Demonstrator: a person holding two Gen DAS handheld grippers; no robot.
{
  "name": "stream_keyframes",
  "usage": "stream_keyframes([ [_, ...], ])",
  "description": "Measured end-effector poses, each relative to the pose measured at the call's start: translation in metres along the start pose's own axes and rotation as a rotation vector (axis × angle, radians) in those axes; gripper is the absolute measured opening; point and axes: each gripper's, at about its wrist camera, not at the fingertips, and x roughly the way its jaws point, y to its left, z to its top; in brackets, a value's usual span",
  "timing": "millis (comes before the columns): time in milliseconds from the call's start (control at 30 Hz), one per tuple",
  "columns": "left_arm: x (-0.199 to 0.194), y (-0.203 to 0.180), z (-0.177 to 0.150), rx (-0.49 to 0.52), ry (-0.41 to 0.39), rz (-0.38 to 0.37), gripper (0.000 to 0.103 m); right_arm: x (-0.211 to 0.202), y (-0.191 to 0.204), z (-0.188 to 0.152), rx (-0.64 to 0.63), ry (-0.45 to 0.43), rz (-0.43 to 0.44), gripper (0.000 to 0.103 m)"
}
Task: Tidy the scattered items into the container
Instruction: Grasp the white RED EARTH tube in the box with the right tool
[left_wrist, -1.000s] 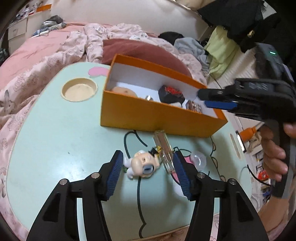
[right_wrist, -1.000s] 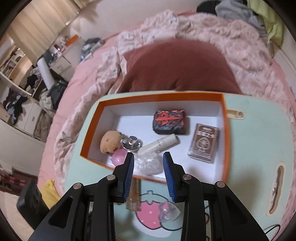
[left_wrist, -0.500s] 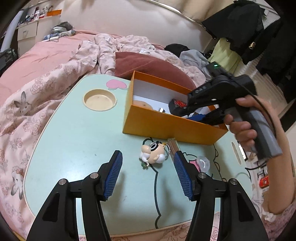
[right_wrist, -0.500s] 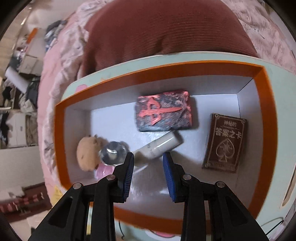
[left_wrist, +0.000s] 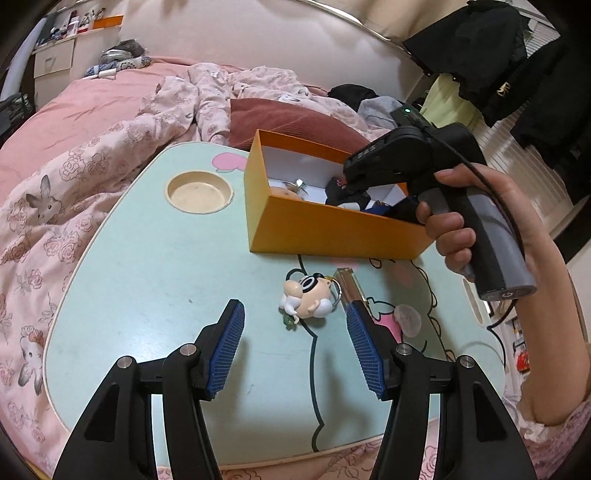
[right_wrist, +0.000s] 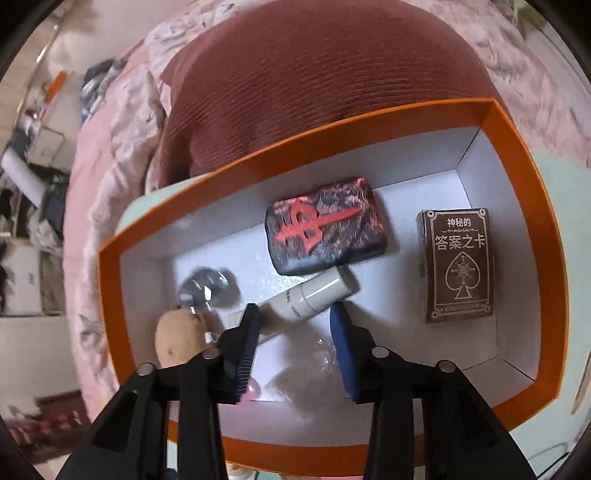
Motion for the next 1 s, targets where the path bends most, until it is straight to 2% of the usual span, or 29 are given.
stream_keyframes([
  [167, 0.001, -0.003, -0.002, 0.01, 0.007, 0.0, 0.059, -0.004, 0.005, -0.012, -0.105, -0.007, -0.019, 0.021],
  [267, 0.003, -0.001, -0.003, 0.005, 0.013, -0.001, 0.059, -0.008, 0.01, -0.018, -0.22, -0.025, -0.18, 0.016],
  [300, 0.004, 0.0, -0.003, 0.002, 0.015, 0.0, 0.059, -0.01, 0.008, -0.018, -0.217, -0.032, -0.187, 0.016],
  [333, 0.004, 0.0, -0.003, 0.0, 0.015, 0.0, 0.059, -0.011, 0.005, -0.016, -0.192, -0.027, -0.154, 0.017],
  [400, 0.005, 0.0, -0.004, 0.002, 0.017, 0.0, 0.059, -0.015, -0.003, -0.012, -0.116, -0.003, -0.026, 0.024],
  [433, 0.005, 0.0, -0.004, 0.005, 0.019, 0.001, 0.059, -0.018, -0.004, -0.011, -0.104, -0.007, 0.004, 0.029],
  [467, 0.005, -0.001, -0.004, 0.008, 0.021, 0.002, 0.059, -0.022, -0.001, -0.011, -0.125, -0.032, -0.01, 0.031],
  [533, 0.004, 0.0, -0.004, 0.014, 0.023, 0.004, 0.059, -0.033, 0.011, -0.015, -0.233, -0.105, -0.101, 0.035],
  [600, 0.003, 0.002, -0.005, 0.011, 0.022, 0.006, 0.059, -0.04, 0.029, -0.019, -0.414, -0.15, -0.164, 0.035],
  [700, 0.002, 0.005, -0.003, -0.006, 0.026, 0.01, 0.059, -0.032, 0.046, -0.025, -0.685, -0.09, -0.312, 0.035],
  [767, 0.001, 0.007, -0.003, -0.011, 0.023, 0.011, 0.059, -0.023, 0.047, -0.024, -0.766, -0.019, -0.328, 0.032],
  [900, -0.001, 0.009, -0.002, -0.015, 0.021, 0.009, 0.059, -0.002, 0.055, -0.022, -0.914, 0.057, -0.358, 0.031],
  [1000, -0.001, 0.011, -0.002, -0.026, 0.024, 0.007, 0.059, 0.003, 0.065, -0.017, -0.968, 0.065, -0.34, 0.03],
])
